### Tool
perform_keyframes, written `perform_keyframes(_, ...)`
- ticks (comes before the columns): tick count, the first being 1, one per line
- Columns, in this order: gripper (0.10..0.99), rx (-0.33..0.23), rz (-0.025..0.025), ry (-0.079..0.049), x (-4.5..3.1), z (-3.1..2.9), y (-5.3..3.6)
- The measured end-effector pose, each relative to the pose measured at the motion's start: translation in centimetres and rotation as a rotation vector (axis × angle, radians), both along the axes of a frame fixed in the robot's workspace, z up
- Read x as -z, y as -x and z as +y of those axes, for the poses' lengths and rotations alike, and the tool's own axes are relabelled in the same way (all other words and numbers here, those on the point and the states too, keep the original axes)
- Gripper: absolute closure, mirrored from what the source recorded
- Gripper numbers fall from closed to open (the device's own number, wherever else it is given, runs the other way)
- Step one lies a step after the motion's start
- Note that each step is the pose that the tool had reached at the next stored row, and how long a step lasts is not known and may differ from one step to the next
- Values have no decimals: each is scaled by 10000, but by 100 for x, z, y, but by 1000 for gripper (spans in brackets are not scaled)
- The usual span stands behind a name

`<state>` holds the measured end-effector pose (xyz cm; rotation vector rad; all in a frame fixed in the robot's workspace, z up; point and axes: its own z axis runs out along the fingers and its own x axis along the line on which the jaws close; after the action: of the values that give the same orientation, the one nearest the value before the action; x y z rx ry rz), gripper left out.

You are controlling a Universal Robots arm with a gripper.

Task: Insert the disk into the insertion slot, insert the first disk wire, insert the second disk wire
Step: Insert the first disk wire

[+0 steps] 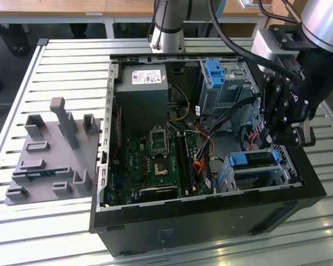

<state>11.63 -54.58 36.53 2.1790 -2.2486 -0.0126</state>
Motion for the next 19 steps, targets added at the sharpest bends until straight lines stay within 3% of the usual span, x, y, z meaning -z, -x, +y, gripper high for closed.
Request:
perform_keyframes(13, 973, 263, 31, 0, 20, 70, -142)
perform_keyframes(15, 855, 388, 31, 0, 24, 79, -150)
perform_keyframes(17, 855, 535, 31, -1, 27, 86, -153)
perform_keyframes(18, 788, 604, 31, 0, 29, 89, -155)
perform_keyframes(19, 788, 688, 31, -1, 31, 92, -156)
